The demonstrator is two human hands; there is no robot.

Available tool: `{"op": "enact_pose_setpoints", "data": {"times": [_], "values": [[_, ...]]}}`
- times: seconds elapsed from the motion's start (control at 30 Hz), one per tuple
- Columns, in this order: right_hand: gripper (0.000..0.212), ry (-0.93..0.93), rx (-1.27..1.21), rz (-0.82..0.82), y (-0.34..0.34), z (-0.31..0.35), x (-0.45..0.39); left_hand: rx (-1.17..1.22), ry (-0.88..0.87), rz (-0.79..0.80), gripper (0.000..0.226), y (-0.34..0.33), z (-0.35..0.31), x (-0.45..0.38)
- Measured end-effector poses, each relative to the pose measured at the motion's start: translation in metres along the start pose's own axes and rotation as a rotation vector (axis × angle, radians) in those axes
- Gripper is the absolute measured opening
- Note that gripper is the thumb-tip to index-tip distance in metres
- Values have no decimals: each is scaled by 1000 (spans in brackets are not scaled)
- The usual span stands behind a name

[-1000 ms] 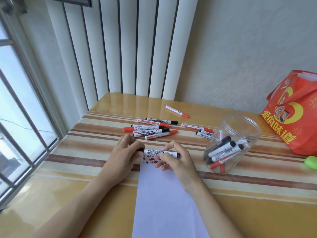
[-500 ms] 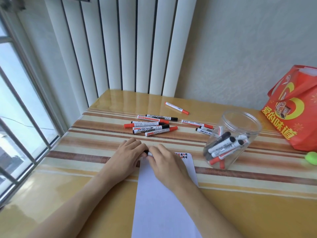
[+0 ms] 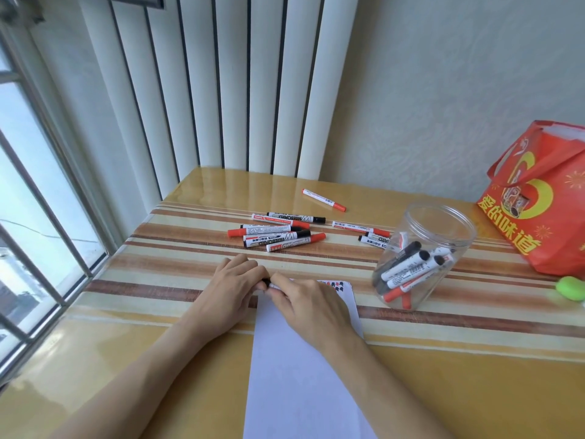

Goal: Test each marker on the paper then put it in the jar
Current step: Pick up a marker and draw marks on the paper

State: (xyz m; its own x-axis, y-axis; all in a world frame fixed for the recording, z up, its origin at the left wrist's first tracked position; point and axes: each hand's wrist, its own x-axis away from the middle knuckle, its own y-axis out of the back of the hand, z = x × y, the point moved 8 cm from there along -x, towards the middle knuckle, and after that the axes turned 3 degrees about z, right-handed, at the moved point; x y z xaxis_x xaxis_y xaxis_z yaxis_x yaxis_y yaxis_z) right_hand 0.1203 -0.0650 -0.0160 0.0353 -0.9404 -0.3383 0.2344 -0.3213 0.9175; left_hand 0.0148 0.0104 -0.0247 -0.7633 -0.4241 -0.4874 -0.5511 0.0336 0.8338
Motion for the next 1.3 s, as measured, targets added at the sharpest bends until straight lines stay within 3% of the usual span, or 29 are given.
{"op": "enact_pose_setpoints", "data": {"times": [0.13,0.27,0.37,0.47,0.53,0.6,0.67,0.77,0.83,0.9,1.07,1.3], "values": [[33,-54,-17,12,3,-13,2,-20,21,-24,16,-1,2,-1],[27,-183,-100,-95,12,-35,4,-3,135,-52,25,-1,13,-1],[33,-237,-392,-209,24,-49,6,-27,217,-32,20,-7,23,0],[20,-305,-679,-298,31,-66,9,-36,261,11,21,-14,31,-1],[20,-434,-1025,-319,25,-81,11,-31,273,36,25,-17,33,-1],[33,-571,-1504,-286,8,-85,13,-22,286,49,29,-17,34,-1],[36,-616,-1685,-241,0,-85,14,-15,295,54,31,-17,34,-1],[16,-583,-1410,-192,2,-83,14,-15,297,60,31,-17,32,0],[27,-626,-1265,-194,-2,-85,16,-21,307,75,29,-16,31,0],[31,-652,-1208,-191,-3,-84,16,-33,304,91,29,-16,29,1],[6,-618,-1064,-174,-2,-80,16,-20,251,133,41,-19,24,2],[21,-679,-988,-161,-4,-80,22,-10,207,187,53,-22,22,2]]}}
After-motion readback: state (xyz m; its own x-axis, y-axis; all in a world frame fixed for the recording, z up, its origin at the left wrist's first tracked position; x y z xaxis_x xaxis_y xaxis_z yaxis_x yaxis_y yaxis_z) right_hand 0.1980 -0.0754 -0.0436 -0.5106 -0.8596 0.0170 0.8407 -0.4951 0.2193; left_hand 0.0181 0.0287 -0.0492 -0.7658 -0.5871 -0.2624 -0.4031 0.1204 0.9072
